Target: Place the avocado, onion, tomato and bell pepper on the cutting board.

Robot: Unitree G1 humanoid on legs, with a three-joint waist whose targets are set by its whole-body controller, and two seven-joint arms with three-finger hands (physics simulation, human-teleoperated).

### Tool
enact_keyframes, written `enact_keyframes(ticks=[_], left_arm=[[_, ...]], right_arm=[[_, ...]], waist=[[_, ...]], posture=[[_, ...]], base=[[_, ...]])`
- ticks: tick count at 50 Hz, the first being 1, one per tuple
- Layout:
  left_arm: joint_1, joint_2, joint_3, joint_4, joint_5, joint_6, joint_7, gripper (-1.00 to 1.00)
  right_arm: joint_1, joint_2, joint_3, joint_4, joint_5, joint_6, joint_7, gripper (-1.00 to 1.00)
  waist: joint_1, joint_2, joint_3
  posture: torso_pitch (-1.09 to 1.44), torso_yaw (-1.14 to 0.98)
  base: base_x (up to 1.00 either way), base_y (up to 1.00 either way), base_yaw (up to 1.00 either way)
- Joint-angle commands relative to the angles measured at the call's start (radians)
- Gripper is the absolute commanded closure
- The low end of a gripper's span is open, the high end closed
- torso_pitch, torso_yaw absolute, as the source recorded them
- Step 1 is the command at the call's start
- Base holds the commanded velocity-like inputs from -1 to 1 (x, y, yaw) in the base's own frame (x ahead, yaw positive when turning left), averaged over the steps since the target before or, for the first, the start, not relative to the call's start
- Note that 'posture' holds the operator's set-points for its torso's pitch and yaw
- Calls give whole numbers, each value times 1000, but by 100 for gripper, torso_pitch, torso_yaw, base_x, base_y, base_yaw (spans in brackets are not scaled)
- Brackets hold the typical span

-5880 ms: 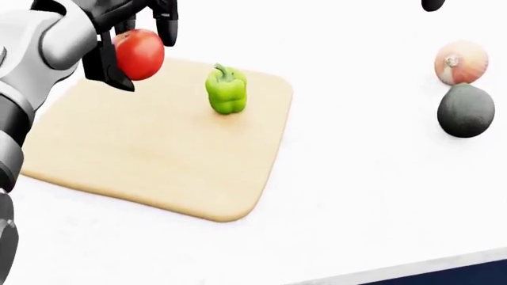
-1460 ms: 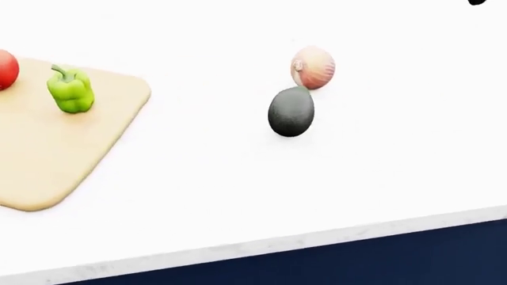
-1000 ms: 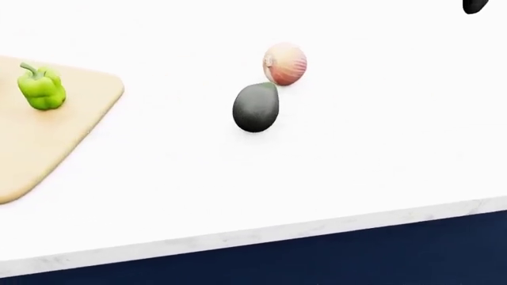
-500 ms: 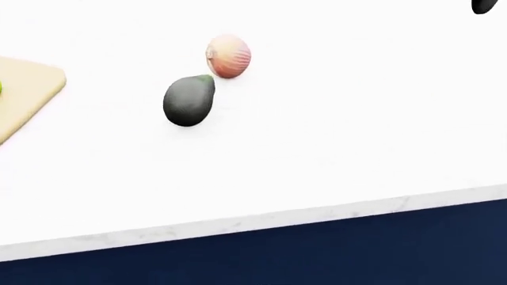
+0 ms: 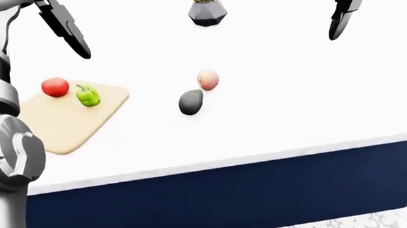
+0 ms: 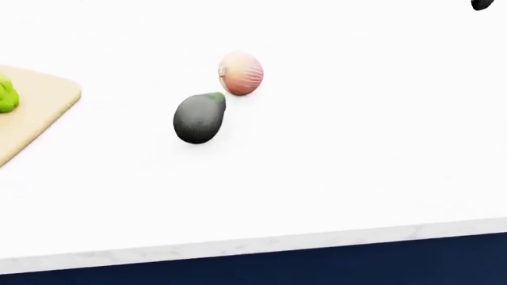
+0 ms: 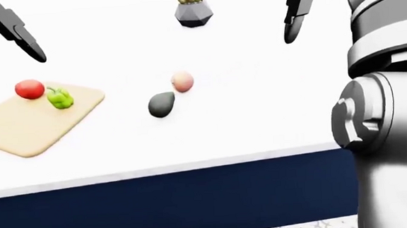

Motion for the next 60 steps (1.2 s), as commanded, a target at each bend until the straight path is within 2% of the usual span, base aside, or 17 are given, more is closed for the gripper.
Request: enact_keyframes(ticks=[1, 3, 10, 12, 13, 14, 17, 26, 27, 28, 30, 31, 37, 44, 50, 52, 60], left_arm=[[-33, 9, 9, -30, -14, 0, 15, -100], [-35, 9, 9, -30, -14, 1, 14, -100], [-36, 11, 9, -30, -15, 1, 11, -100], [-36, 11, 8, -30, -14, 1, 12, -100], [-36, 11, 9, -30, -14, 1, 12, -100], [-36, 11, 8, -30, -14, 1, 12, -100], [-38, 12, 8, -29, -12, 1, 12, -100], [-41, 12, 8, -29, -11, 4, 13, -100], [-41, 12, 9, -29, -11, 4, 12, -100], [-41, 13, 9, -29, -11, 4, 12, -100], [-39, 14, 9, -29, -11, 4, 13, -100], [-38, 15, 9, -30, -11, 2, 13, -100], [-25, 18, 12, -30, -15, 0, 17, -100], [-29, 19, 15, -31, -24, -34, 20, -100], [-19, 13, 13, -31, -25, -43, 24, -100], [-21, 6, 8, -33, -24, -37, -9, -100], [23, -4, 18, -35, -46, -62, 3, -100]], right_arm=[[-35, -6, -9, -33, 16, -6, -14, -100], [-37, -6, -9, -33, 17, -6, -13, -100], [-40, -5, -10, -33, 19, -5, -8, -100], [-40, -5, -10, -33, 20, -5, -8, -100], [-39, -5, -9, -33, 19, -6, -9, -100], [-40, -4, -9, -33, 19, -6, -9, -100], [-41, -5, -9, -32, 19, -6, -9, -100], [-46, -2, -12, -33, 23, -1, -5, -100], [-47, -1, -11, -33, 23, 0, -10, -100], [-47, -1, -10, -33, 22, 1, -13, -100], [-48, 1, -11, -32, 22, 1, -19, -100], [-48, 3, -10, -32, 21, 2, -23, -100], [-41, 16, -11, -35, 31, -5, -30, -100], [-46, 37, 3, -28, 10, 14, -83, -100], [-49, 55, -3, -29, 18, 17, -66, -100], [-51, 62, 12, -26, 1, 18, -70, -100], [-47, 134, 10, -23, 5, 45, -117, -100]], waist=[[-6, 3, -34], [-10, 0, -31], [-7, -64, -21], [-1, -94, -24], [4, -117, -28], [8, -154, -38], [11, -141, -31], [16, -78, -30], [10, -73, -18], [-9, -58, -11], [-27, 0, -27], [-25, -43, -8], [-2, -87, -15], [3, -90, -20], [2, -85, -19], [1, -83, -19], [-6, -75, -19]], posture=[[0, 0], [0, 0], [0, 0], [0, 0], [0, 0], [0, 0], [0, 0], [0, 0], [0, 0], [0, 0], [0, 0], [0, 0], [0, 0], [0, 0], [0, 0], [0, 0], [0, 0]], base=[[12, 0, 0], [12, 0, 0], [11, 0, 0], [11, 0, 0], [11, 1, 0], [11, 0, 0], [11, 1, 0], [8, 6, 0], [0, 0, 0], [0, 0, 0], [0, 0, 0], [0, 0, 0], [0, 0, 0], [0, 0, 0], [0, 0, 0], [0, 0, 0], [0, 0, 0]])
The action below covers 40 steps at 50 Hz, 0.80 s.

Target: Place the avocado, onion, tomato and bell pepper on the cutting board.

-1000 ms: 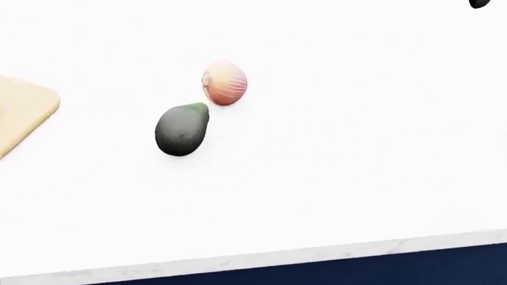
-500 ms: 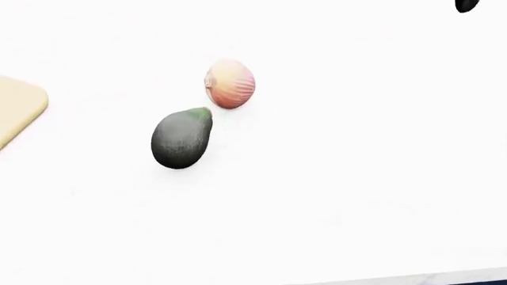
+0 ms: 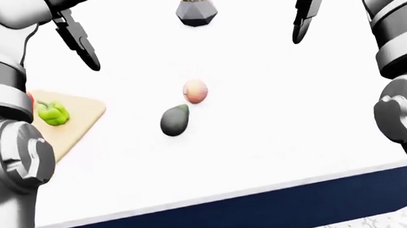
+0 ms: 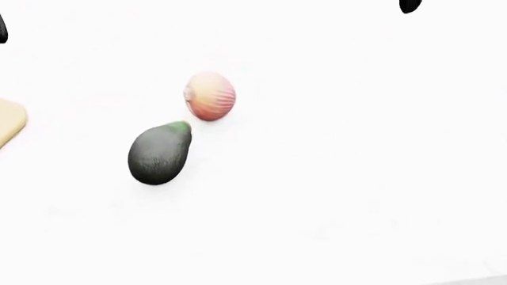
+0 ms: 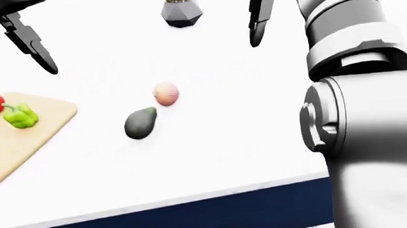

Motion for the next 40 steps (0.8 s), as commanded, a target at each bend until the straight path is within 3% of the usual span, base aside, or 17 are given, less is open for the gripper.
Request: enact_keyframes(ticks=[1, 40], left_arm=[[-32, 18, 20, -37, -34, -5, 14, -100], [54, 32, 14, -63, -119, -17, -4, -100]], right_arm=[[-39, 1, -10, -35, 17, 7, -19, -100], [23, 230, 29, -13, -7, 69, -125, -100]], waist=[[1, 0, -35], [2, 17, -47]], posture=[[0, 0], [0, 0]], base=[[0, 0, 0], [0, 0, 0]])
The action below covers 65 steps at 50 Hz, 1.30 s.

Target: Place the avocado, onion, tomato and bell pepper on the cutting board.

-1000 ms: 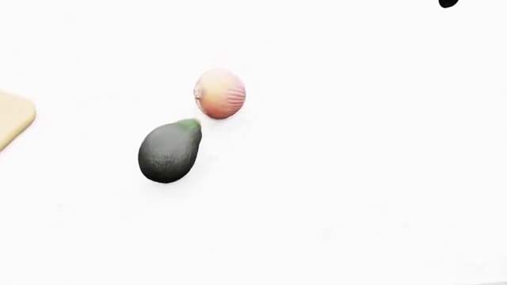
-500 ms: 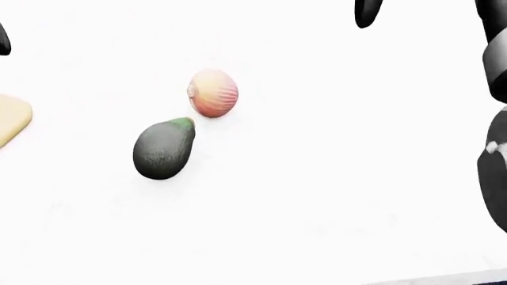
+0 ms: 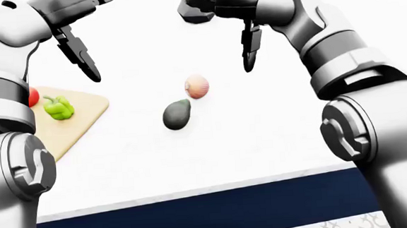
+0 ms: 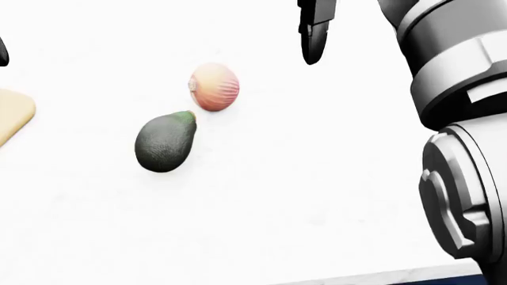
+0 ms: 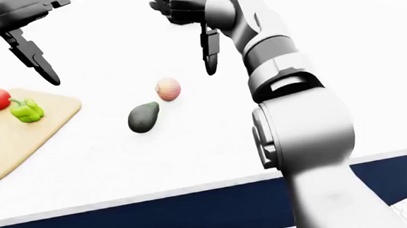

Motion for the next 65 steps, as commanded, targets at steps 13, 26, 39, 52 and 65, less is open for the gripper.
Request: enact_keyframes(ticks=[13, 26, 39, 52, 65], left_arm=[[-29, 12, 15, -41, -41, -13, 5, -100], [-1, 17, 16, -46, -56, -19, 3, -100], [16, 19, 15, -44, -63, -24, 7, -100], [26, 25, 15, -46, -65, -31, 8, -100], [33, 28, 14, -44, -65, -40, 9, -100]], right_arm=[[-18, 58, -12, -31, 19, 31, -66, -100], [20, 115, -10, -22, 22, 72, -123, -100], [45, 137, -2, -16, 10, 75, -161, -100], [49, 139, 13, -9, -49, 40, -281, -100], [46, 136, 19, -1, -147, 93, -299, -100]], waist=[[-2, 10, -38], [-4, 16, -41], [-6, 21, -42], [-6, 23, -43], [-4, 21, -45]], posture=[[0, 0], [0, 0], [0, 0], [0, 0], [0, 0]], base=[[0, 0, 0], [0, 0, 0], [0, 0, 0], [0, 0, 0], [0, 0, 0]])
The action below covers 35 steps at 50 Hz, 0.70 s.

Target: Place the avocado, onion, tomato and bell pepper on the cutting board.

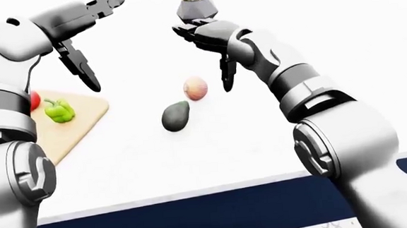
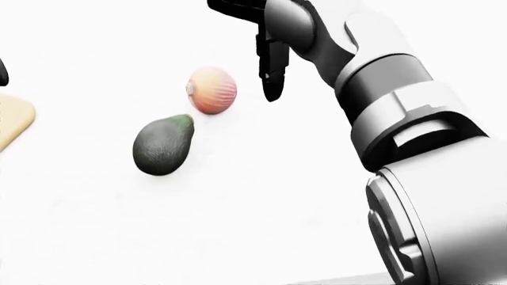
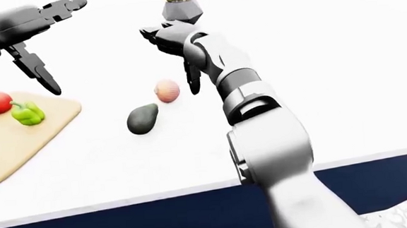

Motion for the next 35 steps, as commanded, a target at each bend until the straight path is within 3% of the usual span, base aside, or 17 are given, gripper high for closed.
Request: enact_keyframes(ticks=[1, 35], left_arm=[[-37, 13, 11, -35, -17, -9, 19, -100], [-6, 12, 13, -37, -25, -20, 15, -100]], right_arm=[[-50, -9, -26, -45, 26, 41, 17, -100], [-6, 47, -77, -41, 132, 101, 59, -100]], waist=[[-1, 6, -36], [0, 8, -40]], posture=[[0, 0], [0, 0]], base=[[0, 0, 0], [0, 0, 0]])
